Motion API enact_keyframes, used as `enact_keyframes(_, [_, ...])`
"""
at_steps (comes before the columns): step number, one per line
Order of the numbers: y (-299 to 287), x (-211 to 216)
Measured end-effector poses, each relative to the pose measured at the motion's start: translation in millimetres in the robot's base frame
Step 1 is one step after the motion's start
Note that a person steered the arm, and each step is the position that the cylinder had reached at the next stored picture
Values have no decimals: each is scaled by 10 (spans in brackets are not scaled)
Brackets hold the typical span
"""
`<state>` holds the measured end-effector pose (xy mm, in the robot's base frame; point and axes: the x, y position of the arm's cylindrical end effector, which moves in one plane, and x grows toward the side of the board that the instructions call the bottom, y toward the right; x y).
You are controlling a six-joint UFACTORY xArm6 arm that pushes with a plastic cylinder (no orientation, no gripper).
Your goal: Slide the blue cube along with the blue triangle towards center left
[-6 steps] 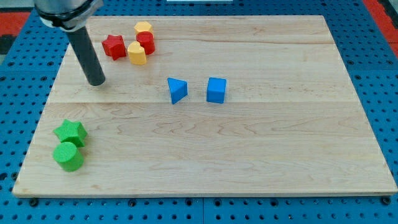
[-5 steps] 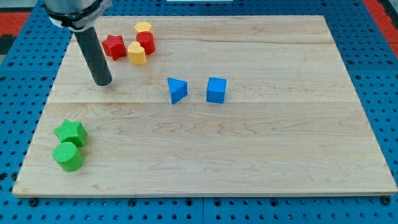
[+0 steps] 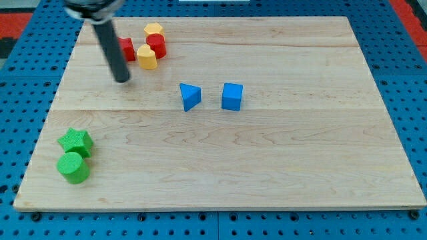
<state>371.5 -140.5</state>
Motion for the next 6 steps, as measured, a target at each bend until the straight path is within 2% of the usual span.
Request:
enact_keyframes(2, [1913,64])
enact_keyframes(3, [2325,429])
enact_keyframes(4, [1440,645])
enact_keyframes(5, [330,542])
enact_keyframes(6, [779,588])
